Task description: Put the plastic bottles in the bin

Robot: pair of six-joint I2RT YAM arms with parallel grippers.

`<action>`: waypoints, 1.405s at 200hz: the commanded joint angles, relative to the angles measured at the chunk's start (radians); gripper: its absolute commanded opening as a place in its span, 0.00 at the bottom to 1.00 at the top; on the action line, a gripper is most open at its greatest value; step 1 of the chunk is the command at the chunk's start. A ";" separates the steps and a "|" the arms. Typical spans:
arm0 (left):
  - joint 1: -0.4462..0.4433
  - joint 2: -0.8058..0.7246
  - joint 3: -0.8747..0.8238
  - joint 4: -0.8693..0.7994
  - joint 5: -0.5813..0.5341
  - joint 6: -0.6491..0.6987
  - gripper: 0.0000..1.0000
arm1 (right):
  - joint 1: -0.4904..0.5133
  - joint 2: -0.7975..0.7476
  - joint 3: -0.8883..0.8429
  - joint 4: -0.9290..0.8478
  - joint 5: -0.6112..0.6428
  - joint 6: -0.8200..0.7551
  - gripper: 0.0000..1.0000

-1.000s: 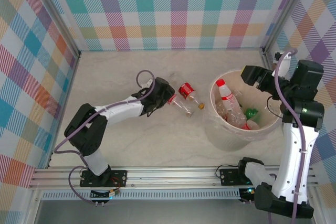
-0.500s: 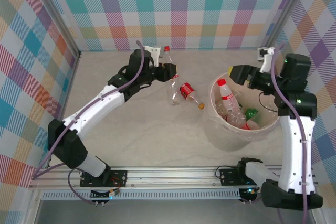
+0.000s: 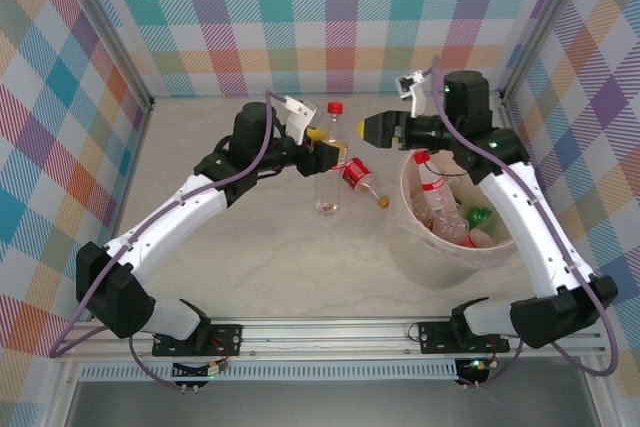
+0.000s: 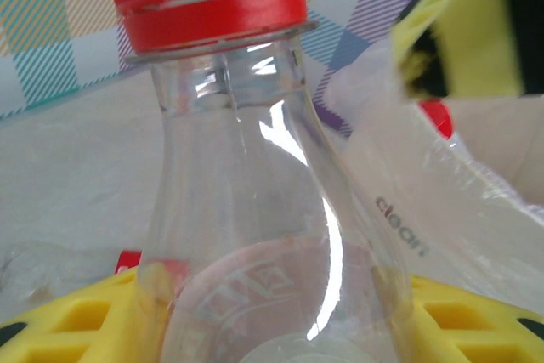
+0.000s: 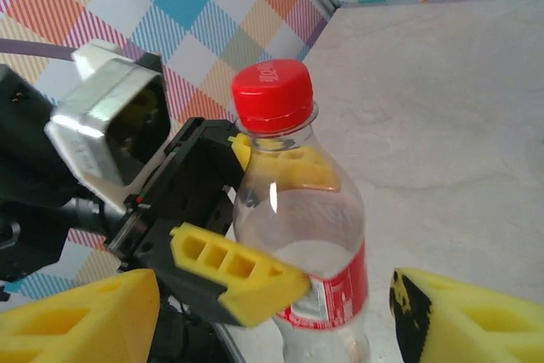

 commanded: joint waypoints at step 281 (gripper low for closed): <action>0.012 -0.128 -0.152 0.200 -0.084 -0.233 1.00 | -0.072 0.074 0.237 0.071 0.170 -0.091 0.27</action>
